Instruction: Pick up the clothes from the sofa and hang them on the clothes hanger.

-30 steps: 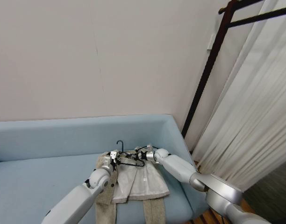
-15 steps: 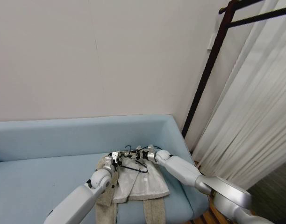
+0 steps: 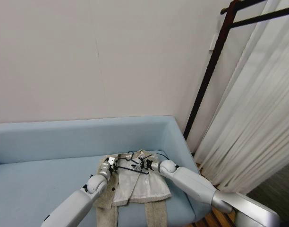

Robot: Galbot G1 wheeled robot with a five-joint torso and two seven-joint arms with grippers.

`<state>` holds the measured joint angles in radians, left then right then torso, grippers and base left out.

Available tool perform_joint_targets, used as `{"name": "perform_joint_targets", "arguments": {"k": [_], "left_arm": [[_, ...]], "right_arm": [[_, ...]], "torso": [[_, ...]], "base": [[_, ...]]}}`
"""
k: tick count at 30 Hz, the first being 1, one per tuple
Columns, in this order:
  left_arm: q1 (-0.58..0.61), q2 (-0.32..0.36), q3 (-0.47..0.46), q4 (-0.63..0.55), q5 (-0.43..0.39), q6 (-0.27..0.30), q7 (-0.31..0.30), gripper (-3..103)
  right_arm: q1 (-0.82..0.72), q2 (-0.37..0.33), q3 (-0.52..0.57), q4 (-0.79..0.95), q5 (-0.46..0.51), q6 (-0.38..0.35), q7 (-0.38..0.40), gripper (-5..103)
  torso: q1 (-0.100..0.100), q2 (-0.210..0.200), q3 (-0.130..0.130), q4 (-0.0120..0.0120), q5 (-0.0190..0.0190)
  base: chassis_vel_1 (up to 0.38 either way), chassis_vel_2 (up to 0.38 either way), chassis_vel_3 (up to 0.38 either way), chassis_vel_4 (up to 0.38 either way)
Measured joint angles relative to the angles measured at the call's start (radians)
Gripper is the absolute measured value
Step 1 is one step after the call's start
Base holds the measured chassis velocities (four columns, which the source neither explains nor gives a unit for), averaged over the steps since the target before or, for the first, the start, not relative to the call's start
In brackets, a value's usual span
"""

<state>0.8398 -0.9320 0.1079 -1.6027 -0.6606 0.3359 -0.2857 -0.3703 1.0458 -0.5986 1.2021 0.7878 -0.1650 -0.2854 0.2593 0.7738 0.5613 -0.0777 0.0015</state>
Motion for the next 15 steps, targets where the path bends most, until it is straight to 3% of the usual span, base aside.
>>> {"name": "perform_joint_targets", "arguments": {"k": [4, 8, 11, 12, 15], "left_arm": [[0.004, 0.001, 0.007, -0.004, 0.001, 0.0, 0.001, 0], [-0.007, -0.004, 0.018, -0.01, 0.0, 0.0, -0.001, 0], [-0.008, -0.005, 0.022, -0.015, -0.002, 0.001, -0.002, 0], [-0.008, -0.005, 0.024, -0.019, -0.003, 0.001, -0.003, 0], [-0.008, -0.006, 0.026, -0.021, -0.004, 0.001, -0.004, 0]], "right_arm": [[-0.012, -0.007, 0.006, -0.007, 0.0, 0.0, -0.009, 65], [-0.013, -0.012, 0.009, -0.034, -0.004, 0.0, -0.025, 43], [-0.013, -0.019, 0.009, -0.043, -0.006, 0.0, -0.037, 37], [-0.011, -0.027, 0.004, -0.048, -0.01, 0.0, -0.048, 28], [-0.006, -0.033, -0.003, -0.052, -0.016, -0.001, -0.057, 25]], "torso": [[0.0, 0.0, 0.0, -0.0003, 0.0001], [0.0, 0.0, 0.0, -0.0002, 0.0001], [0.0, 0.0, 0.0, -0.0002, 0.0], [0.0, 0.0, 0.0, -0.0003, 0.0], [0.0, 0.0, 0.0, -0.0004, 0.0001]], "base": [[0.0, 0.0, 0.0, 0.0], [0.0, 0.0, 0.0, 0.0], [0.0, 0.0, 0.0, 0.0], [0.0, 0.0, 0.0, 0.0], [0.0, 0.0, 0.0, 0.0]]}}
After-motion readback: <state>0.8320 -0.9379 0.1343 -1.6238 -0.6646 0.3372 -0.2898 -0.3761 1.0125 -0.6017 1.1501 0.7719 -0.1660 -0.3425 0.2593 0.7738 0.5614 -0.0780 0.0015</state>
